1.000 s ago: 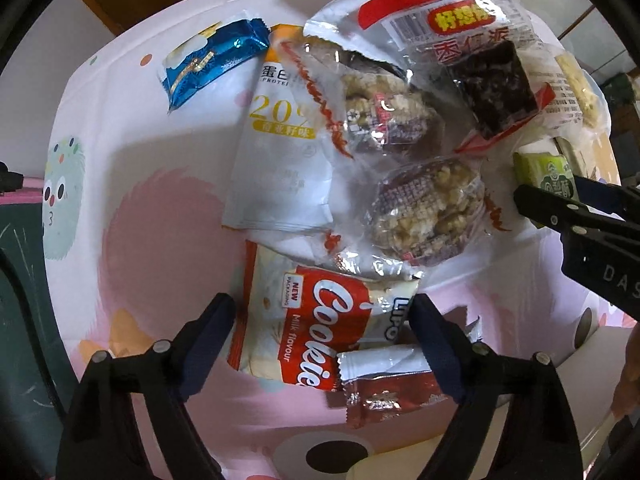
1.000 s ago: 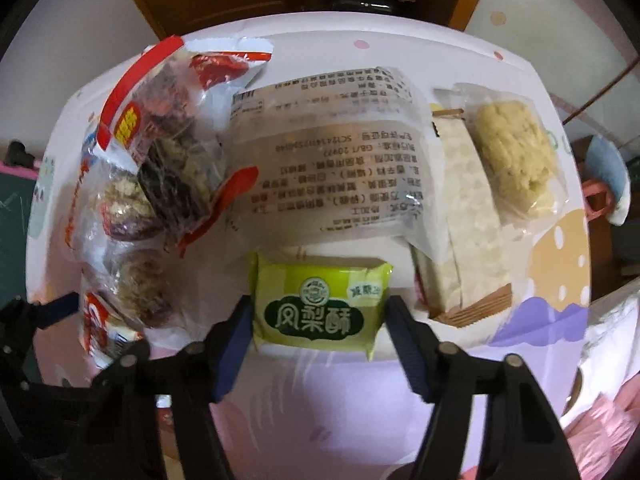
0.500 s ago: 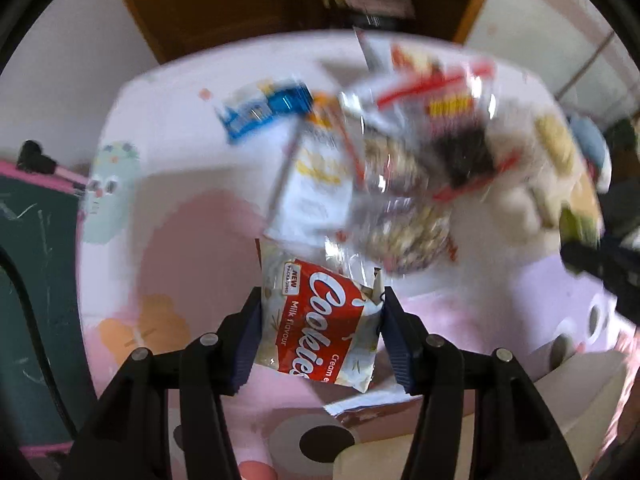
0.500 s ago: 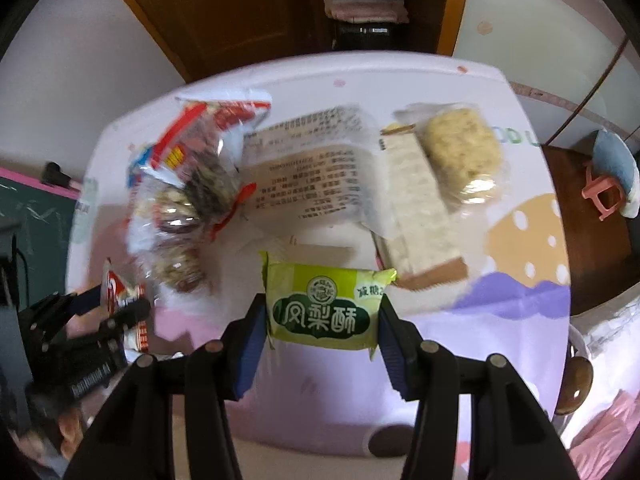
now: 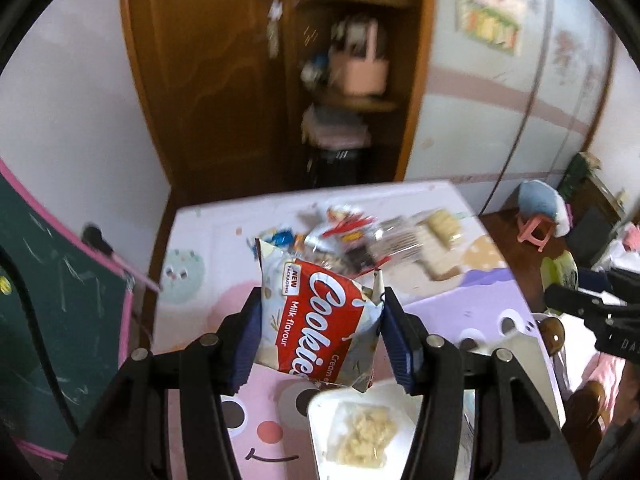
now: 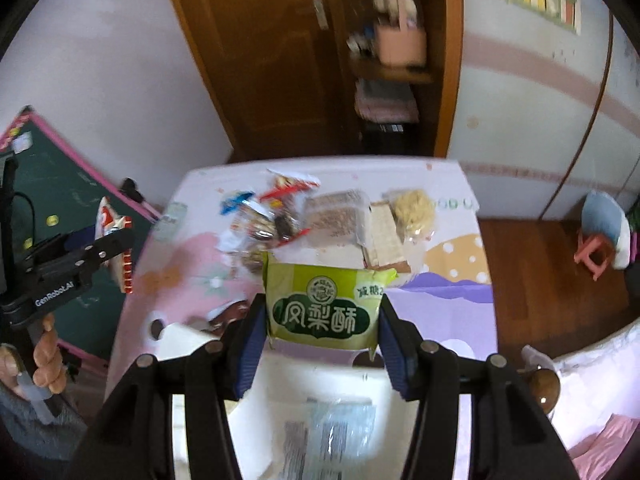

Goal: Organize snacks
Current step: 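Carry both packets into the white tray and open both grippers, then move both grippers back over the remaining snacks, then grasp the small brown snack packet with the left gripper while the right grasps the red-topped bag, then carry both packets into the white tray and open both grippers, then move both grippers from the tray back over the remaining snack pile, then grasp the clear nut-cluster packet with the left gripper while the right grasps the beige wafer roll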

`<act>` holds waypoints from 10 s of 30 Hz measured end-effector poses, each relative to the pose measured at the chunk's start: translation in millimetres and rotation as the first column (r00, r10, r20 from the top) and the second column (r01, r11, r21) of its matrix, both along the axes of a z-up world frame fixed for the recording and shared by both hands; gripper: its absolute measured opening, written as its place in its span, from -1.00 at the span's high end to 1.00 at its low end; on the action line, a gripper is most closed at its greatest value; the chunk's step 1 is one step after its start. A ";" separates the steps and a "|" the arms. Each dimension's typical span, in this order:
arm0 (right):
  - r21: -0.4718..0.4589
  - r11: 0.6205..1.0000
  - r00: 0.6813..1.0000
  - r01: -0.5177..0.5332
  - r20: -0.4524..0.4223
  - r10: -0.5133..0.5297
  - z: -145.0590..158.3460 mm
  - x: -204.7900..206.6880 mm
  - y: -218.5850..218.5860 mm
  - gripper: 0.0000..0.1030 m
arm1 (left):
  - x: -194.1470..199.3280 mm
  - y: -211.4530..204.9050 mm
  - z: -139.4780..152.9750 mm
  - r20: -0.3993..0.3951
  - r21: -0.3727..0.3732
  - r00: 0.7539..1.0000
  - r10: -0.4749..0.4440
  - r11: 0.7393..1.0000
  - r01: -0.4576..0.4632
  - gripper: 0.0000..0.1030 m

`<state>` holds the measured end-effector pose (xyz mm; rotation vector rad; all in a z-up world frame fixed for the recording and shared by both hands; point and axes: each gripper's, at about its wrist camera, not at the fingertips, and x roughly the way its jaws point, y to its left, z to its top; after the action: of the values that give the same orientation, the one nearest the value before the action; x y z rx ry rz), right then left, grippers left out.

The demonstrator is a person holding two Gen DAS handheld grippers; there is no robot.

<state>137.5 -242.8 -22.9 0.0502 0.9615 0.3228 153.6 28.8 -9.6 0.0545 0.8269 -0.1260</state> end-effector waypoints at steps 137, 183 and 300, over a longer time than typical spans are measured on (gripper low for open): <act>0.158 0.983 0.975 -0.090 -0.186 0.119 -124.4 188.1 46.6 0.58 | 127.6 -45.5 -260.8 -0.748 0.091 0.638 -0.184 0.923 0.373 -0.85; 0.092 0.994 0.982 -0.064 0.182 0.046 63.6 -113.5 -4.3 0.57 | -120.0 -14.1 81.3 0.117 -0.049 0.992 -0.053 0.997 0.059 0.48; -0.134 0.991 0.922 -0.030 -0.387 -0.024 -210.8 199.7 11.6 -0.42 | 198.8 -37.5 -224.2 -0.552 0.232 0.834 -0.006 0.959 0.160 -0.75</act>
<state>337.2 -231.1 -233.7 -0.0143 1.3770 0.2525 352.5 -8.7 -233.8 0.3263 1.4185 -0.1117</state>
